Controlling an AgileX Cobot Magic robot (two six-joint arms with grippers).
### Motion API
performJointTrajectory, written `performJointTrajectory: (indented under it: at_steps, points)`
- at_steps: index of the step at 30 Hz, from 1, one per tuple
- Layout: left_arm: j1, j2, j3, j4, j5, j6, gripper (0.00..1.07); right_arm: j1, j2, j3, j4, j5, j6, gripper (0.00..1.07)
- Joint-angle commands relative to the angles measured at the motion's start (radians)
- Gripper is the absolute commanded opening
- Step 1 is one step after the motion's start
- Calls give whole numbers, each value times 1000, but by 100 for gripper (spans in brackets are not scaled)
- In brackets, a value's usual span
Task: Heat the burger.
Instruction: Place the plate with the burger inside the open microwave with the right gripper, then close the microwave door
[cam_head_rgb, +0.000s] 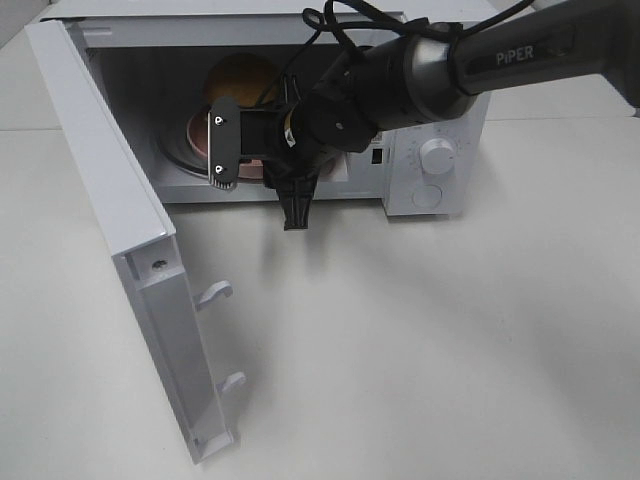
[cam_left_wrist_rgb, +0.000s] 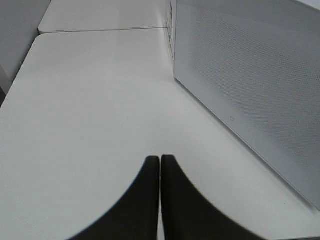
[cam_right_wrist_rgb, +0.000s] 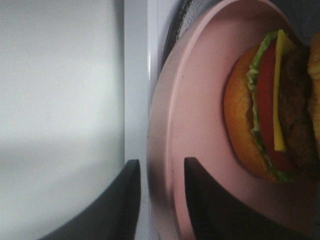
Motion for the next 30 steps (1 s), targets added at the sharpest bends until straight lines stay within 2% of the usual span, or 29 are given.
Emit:
performJointTrajectory:
  at_steps: [1,4,6,9,11,16,23,30]
  points:
    - [-1,-20,2,-4,-10,-2,0,-3,-15,-12,52,2,9,42]
    - [-1,-20,2,-4,-10,-2,0,-3,-16,-12,60,11,9,44]
    - [-1,-20,2,-4,-10,-2,0,-3,-31,-12,141,61,10,51]
    - [-1,-20,2,-4,-10,-2,0,-3,-37,-12,154,65,10,53]
    - [-1,-20,2,-4,-10,-2,0,-3,-56,-12,176,87,14,61]
    - [-1,-20,2,-4,-10,-2,0,-3,-84,-12,175,128,84,69]
    - [-1,-20,2,-4,-10,-2,0,-3,-136,-12,174,180,208,69]
    - [-1,-20,2,-4,-10,-2,0,-3,-168,-17,185,344,353,69]
